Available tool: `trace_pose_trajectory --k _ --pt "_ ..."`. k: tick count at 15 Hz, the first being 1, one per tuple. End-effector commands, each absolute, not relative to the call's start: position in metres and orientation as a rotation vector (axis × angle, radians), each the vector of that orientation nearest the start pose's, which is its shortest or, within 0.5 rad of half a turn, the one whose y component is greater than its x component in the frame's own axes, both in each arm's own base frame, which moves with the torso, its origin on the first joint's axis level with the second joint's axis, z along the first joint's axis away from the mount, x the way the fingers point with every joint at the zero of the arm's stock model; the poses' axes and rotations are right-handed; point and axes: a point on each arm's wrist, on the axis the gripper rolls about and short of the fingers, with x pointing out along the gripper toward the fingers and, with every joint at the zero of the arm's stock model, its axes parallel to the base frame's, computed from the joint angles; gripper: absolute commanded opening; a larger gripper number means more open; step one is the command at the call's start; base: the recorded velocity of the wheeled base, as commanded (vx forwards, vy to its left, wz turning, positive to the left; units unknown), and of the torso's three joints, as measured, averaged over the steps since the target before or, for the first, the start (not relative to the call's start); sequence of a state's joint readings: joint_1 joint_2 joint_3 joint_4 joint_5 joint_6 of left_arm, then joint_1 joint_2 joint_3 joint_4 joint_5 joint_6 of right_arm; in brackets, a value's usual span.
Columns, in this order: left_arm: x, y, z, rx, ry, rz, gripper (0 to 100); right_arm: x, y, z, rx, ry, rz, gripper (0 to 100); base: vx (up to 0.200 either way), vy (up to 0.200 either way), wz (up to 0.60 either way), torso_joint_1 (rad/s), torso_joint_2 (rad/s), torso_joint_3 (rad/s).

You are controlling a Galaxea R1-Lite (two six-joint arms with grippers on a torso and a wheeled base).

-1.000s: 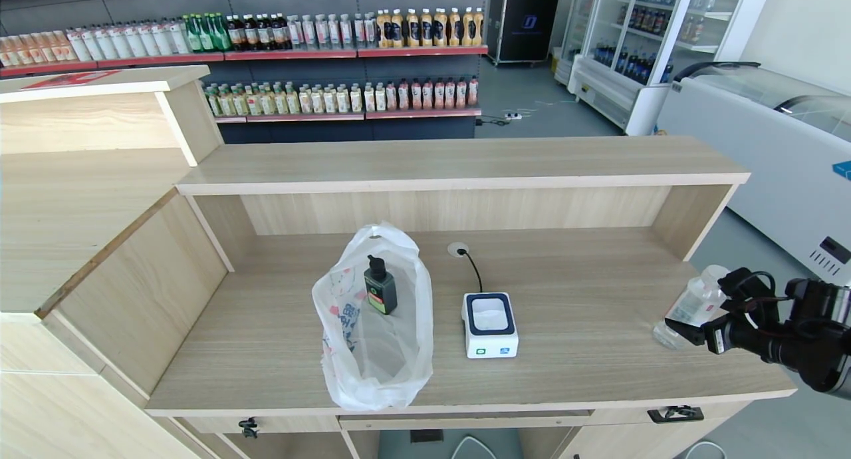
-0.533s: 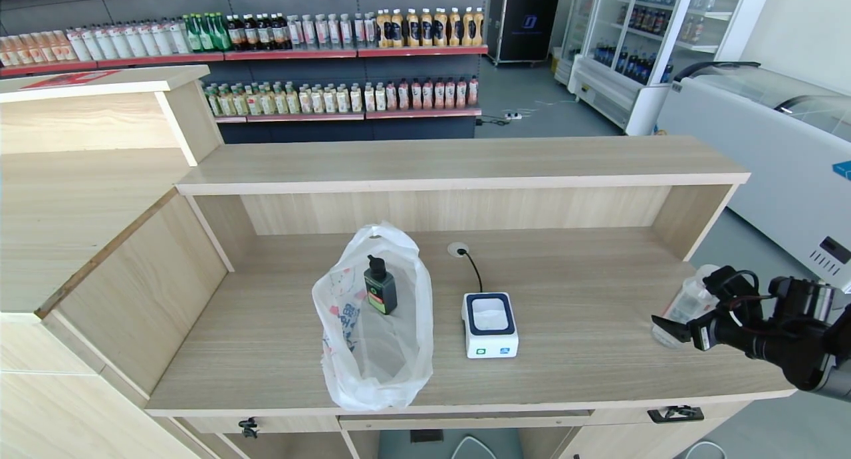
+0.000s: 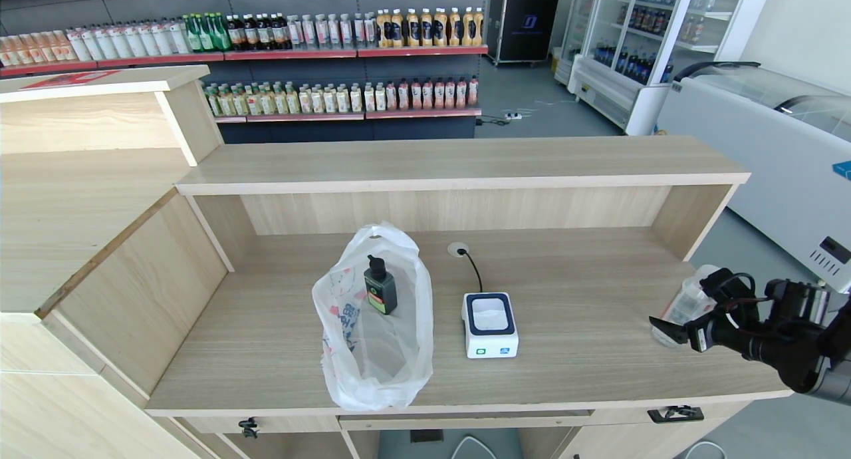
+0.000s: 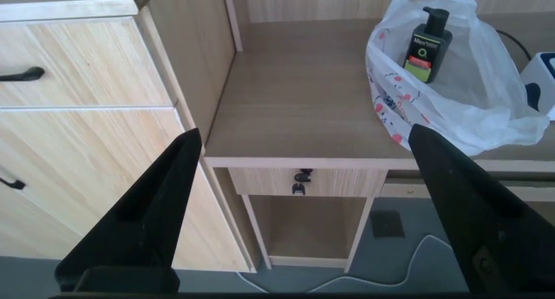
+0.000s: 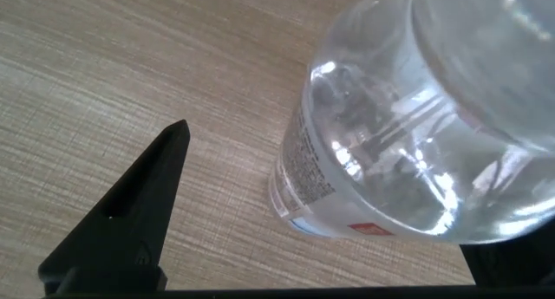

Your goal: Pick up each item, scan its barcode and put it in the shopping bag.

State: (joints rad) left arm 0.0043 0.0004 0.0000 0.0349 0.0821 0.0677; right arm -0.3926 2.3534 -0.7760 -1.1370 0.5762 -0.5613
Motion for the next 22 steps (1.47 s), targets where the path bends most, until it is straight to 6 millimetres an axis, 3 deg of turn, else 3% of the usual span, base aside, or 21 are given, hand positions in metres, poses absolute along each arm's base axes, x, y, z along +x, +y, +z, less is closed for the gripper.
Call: trace_pose_trajectory --k 1,4,5,17,19,22 --pt "-0.023 0.002 0.072 0.069 0.038 0.086 100 0.352 -0.135 -0.007 -0.347 0.325 0.278 100 0.000 0.000 0.00 0.000 0.00 0.000" --pt "-0.023 0.002 0.072 0.069 0.038 0.086 100 0.355 -0.137 -0.008 -0.350 0.310 0.278 100 0.000 0.000 0.00 0.000 0.00 0.000" --pt "-0.023 0.002 0.072 0.069 0.038 0.086 100 0.355 -0.137 -0.009 -0.350 0.310 0.280 0 0.000 0.000 0.00 0.000 0.00 0.000" --pt "-0.023 0.002 0.072 0.069 0.038 0.086 100 0.361 -0.146 -0.009 -0.356 0.292 0.258 0 0.000 0.000 0.00 0.000 0.00 0.000" --pt "-0.023 0.002 0.072 0.069 0.038 0.086 100 0.362 -0.146 0.008 -0.348 0.263 0.249 0 0.000 0.000 0.00 0.000 0.00 0.000" --pt "-0.023 0.002 0.072 0.069 0.038 0.086 100 0.354 -0.128 0.067 -0.170 0.237 0.252 0 0.000 0.000 0.00 0.000 0.00 0.000"
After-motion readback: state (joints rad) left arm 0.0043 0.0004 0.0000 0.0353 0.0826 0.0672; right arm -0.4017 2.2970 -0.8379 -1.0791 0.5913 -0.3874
